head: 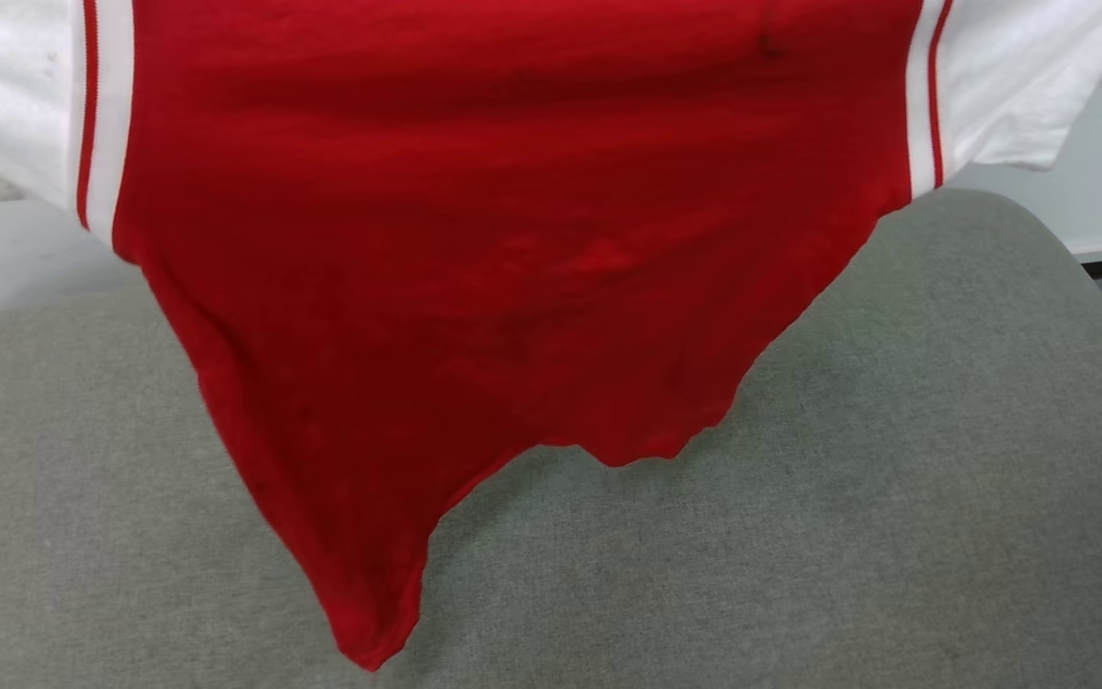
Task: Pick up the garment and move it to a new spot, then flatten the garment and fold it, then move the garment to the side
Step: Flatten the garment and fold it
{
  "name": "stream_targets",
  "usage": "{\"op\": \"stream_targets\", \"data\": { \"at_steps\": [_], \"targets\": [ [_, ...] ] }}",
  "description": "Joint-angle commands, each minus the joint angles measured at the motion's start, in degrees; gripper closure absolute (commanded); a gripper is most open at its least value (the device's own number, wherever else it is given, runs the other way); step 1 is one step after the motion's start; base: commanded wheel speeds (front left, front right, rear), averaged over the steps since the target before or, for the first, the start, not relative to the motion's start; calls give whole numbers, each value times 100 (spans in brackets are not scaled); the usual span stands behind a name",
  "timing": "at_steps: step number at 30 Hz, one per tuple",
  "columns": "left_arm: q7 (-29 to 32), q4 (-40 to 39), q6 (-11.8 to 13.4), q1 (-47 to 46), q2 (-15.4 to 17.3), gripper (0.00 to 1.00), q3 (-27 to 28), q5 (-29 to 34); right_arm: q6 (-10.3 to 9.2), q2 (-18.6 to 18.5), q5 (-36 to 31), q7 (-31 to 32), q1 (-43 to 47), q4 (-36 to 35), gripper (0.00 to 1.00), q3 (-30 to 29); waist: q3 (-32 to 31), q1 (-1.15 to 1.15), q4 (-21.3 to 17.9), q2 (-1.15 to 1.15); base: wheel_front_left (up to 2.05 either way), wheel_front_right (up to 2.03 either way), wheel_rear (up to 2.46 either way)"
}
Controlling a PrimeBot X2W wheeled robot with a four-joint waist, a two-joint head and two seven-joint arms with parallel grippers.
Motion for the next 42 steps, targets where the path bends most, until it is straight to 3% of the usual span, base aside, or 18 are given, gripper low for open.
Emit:
{"op": "stream_targets", "data": {
  "at_steps": [1,9,15,20,26,31,37,42],
  "targets": [
    [23,38,-28,-52,31,100,2,-29,-6,59,-74,70,95,-96,100,-58,36,0,-36,0,0,0,0],
    [83,420,-293,-548,124,100,-306,-109,-7,15,-439,96,-252,-111,100,-247,513,0,-71,0,0,0,0],
    [181,889,-598,-1806,62,100,-919,38,-6,27,-717,85,-932,171,100,-308,1359,0,-25,0,0,0,0],
    [285,1743,-906,-3353,-230,100,-1512,242,-8,119,-1024,-51,-1813,696,100,-157,2076,0,14,0,0,0,0],
    [39,3013,-1211,-5388,-877,100,-1998,561,-5,511,-1501,-301,-3103,1631,100,-307,2899,0,132,0,0,0,0],
    [-430,4027,-1289,-6813,-1360,100,-2165,869,-7,732,-1904,-510,-4149,2354,100,-340,3432,0,279,0,0,0,0],
    [-1086,5288,-1412,-7886,-1779,100,-2330,1086,-7,1023,-2412,-930,-5007,3230,100,-358,3848,0,467,0,0,0,0],
    [-1656,6180,-1578,-8107,-2097,100,-2514,1101,-6,1253,-2658,-1278,-5194,3856,100,-386,4032,0,633,0,0,0,0]
  ]
}}
